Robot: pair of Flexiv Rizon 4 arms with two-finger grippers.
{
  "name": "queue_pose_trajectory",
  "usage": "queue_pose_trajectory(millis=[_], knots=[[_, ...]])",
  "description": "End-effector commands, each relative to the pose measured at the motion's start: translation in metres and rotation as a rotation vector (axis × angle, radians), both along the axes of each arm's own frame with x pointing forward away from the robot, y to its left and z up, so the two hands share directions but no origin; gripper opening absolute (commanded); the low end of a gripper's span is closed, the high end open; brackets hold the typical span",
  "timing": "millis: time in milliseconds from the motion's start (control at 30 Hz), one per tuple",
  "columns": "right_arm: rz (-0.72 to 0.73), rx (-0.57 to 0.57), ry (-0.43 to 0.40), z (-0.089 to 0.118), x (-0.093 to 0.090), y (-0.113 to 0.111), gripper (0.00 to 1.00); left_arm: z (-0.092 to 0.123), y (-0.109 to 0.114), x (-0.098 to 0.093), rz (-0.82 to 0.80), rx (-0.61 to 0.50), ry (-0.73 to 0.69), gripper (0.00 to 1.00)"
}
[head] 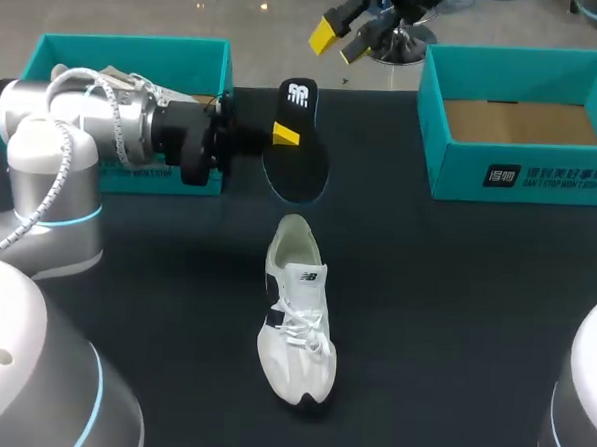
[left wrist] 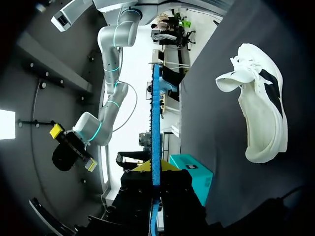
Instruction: Take the shoe out of the shoebox, open the shoe tongue, remove and reinsert the insole, then place the shoe into the shoebox
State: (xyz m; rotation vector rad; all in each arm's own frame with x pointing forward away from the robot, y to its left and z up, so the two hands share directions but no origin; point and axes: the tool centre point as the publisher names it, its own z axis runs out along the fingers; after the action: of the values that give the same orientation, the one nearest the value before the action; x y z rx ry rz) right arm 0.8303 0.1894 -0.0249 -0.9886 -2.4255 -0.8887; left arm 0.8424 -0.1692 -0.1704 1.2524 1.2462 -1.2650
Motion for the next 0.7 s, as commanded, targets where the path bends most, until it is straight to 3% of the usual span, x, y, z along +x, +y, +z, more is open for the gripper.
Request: queue_pose_trajectory(millis=[33, 433, 700], knots=[[-0.093, -0.285, -0.166, 0.025, -0.009, 0.003, 1.00, -0.004, -0.002, 0.000, -0.006, 0.008, 0.012, 0.00], [-0.143, -0.381, -0.219, 0.035, -0.038, -0.003, 1.00, -0.017, -0.008, 0.000, 0.015, 0.023, 0.065, 0.00], [-0.163, -0.403, -0.226, 0.035, -0.047, -0.004, 1.00, -0.012, -0.014, -0.007, 0.017, 0.043, 0.048, 0.00]])
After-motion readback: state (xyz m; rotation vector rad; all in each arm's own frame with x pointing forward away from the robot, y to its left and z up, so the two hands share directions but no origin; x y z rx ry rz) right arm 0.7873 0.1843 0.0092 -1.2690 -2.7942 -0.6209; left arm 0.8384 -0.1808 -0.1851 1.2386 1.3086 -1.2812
